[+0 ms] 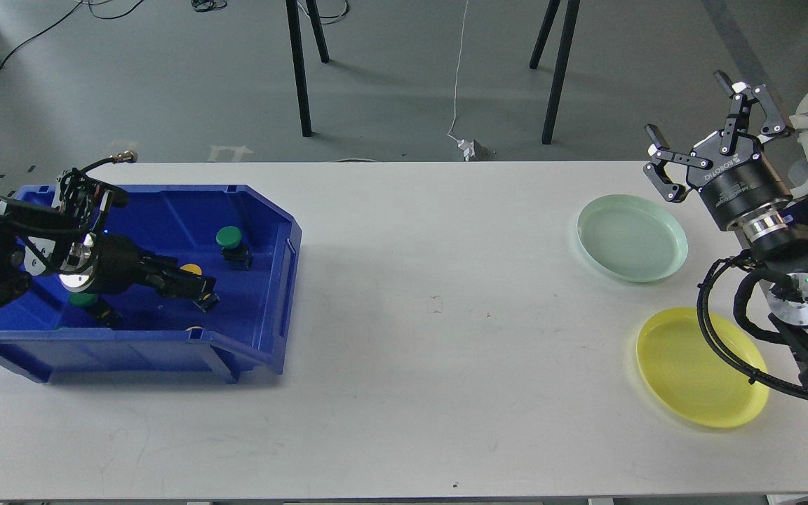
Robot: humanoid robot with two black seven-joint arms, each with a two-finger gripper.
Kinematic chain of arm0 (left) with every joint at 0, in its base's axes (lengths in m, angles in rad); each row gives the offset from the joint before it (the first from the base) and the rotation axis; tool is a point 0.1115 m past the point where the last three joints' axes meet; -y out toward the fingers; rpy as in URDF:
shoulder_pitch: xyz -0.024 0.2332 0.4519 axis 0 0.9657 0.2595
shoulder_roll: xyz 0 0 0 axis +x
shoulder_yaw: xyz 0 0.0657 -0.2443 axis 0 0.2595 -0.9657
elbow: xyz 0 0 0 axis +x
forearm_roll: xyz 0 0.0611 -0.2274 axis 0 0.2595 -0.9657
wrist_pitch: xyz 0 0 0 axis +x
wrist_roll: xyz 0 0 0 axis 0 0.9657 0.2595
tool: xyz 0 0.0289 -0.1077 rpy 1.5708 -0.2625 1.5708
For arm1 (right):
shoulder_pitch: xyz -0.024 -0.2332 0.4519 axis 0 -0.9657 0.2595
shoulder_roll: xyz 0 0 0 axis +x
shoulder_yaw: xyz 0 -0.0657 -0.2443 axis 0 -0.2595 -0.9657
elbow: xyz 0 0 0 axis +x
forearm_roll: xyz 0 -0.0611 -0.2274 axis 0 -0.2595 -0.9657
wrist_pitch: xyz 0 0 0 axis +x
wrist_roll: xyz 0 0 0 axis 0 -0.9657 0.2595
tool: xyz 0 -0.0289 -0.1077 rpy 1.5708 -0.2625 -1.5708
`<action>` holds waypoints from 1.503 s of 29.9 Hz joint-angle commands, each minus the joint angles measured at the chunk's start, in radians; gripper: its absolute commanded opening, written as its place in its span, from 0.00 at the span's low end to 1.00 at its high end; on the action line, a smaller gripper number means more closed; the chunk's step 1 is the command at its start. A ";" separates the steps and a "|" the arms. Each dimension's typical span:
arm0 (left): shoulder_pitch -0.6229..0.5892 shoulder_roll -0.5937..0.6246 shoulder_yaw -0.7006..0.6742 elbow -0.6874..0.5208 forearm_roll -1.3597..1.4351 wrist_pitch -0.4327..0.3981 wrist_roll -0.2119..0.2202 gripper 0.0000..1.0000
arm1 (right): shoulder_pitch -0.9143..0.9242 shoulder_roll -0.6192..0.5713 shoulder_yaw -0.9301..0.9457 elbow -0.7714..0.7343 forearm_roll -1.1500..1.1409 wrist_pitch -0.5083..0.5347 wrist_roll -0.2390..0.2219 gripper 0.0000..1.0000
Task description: Pass button and place on color plate
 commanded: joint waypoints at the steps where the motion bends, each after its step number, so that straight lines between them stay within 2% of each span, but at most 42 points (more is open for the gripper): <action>1: 0.005 -0.012 -0.001 0.030 0.000 0.003 0.000 0.84 | -0.001 0.000 0.000 0.000 0.000 0.000 0.000 0.99; 5: 0.005 -0.052 0.000 0.070 -0.006 0.027 0.000 0.83 | -0.009 0.000 0.002 0.000 0.000 0.000 0.000 0.99; 9: 0.007 -0.054 0.002 0.077 -0.006 0.027 0.000 0.71 | -0.015 0.000 0.002 0.000 0.000 0.000 0.000 0.99; 14: 0.007 -0.052 0.002 0.077 -0.006 0.023 0.000 0.68 | -0.017 0.000 0.002 0.000 0.000 0.000 0.000 0.99; 20: 0.007 -0.052 -0.001 0.077 -0.011 0.026 0.000 0.60 | -0.017 0.000 0.002 0.000 0.000 0.000 0.000 0.99; 27: 0.007 -0.049 0.000 0.077 -0.008 0.027 0.000 0.25 | -0.024 -0.001 0.011 0.000 0.000 0.000 0.000 0.99; 29: 0.007 -0.048 0.000 0.077 -0.008 0.027 0.000 0.20 | -0.026 -0.001 0.011 0.000 0.000 0.000 0.000 0.99; 32: 0.005 -0.048 -0.001 0.077 -0.008 0.027 0.000 0.16 | -0.029 0.000 0.011 0.000 0.000 0.000 0.000 0.99; 39: 0.002 -0.040 -0.009 0.076 -0.009 0.027 0.000 0.14 | -0.030 0.000 0.015 0.000 0.000 0.000 0.000 0.99; 43: 0.004 -0.041 -0.007 0.077 -0.009 0.027 0.000 0.15 | -0.036 0.000 0.015 0.000 0.000 0.000 0.000 0.99; 45: 0.004 -0.041 -0.009 0.077 -0.009 0.029 0.000 0.18 | -0.038 0.000 0.017 0.000 0.000 0.000 0.000 0.99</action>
